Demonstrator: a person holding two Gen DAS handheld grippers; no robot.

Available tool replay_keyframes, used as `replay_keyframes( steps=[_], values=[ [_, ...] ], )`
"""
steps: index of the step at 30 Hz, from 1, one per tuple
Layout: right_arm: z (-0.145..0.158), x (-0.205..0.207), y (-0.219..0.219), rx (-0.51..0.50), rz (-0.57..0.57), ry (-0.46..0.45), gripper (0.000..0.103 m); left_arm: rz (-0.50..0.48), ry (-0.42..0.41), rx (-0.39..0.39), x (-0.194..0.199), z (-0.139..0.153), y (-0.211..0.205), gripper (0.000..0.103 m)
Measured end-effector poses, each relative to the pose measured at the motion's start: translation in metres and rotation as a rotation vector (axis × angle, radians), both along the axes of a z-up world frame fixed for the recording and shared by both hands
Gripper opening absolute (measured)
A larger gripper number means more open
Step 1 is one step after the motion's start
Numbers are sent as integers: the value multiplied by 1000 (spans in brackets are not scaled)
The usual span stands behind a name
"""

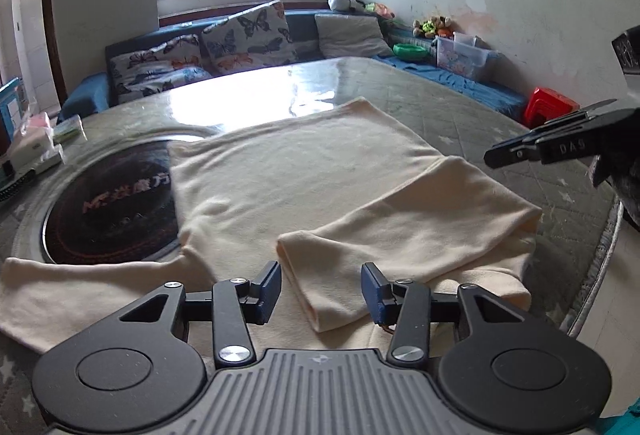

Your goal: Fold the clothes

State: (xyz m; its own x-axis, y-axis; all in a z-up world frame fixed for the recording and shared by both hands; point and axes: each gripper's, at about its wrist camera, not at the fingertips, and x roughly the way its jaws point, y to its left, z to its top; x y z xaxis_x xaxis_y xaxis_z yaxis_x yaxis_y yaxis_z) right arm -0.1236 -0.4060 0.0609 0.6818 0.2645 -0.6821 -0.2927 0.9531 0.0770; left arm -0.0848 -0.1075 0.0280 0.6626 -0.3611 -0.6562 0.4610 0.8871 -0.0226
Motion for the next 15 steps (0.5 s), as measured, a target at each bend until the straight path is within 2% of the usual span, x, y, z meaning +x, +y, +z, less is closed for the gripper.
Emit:
replay_keyframes(
  steps=[4, 6, 8, 10, 15],
  values=[
    [-8, 12, -21, 35, -49, 11, 14, 19, 37, 7, 6, -4, -6, 46],
    [-11, 15, -26, 50, -56, 18, 14, 12, 44, 11, 7, -5, -10, 39],
    [-13, 16, -27, 58, -54, 20, 14, 2, 39, 22, 7, -5, -13, 19],
    [-15, 16, -28, 65, -48, 19, 15, -9, 32, 30, 6, -5, -16, 10],
    [-16, 9, -30, 77, -39, 4, 19, -12, -43, 34, 2, 16, -18, 7]
  ],
)
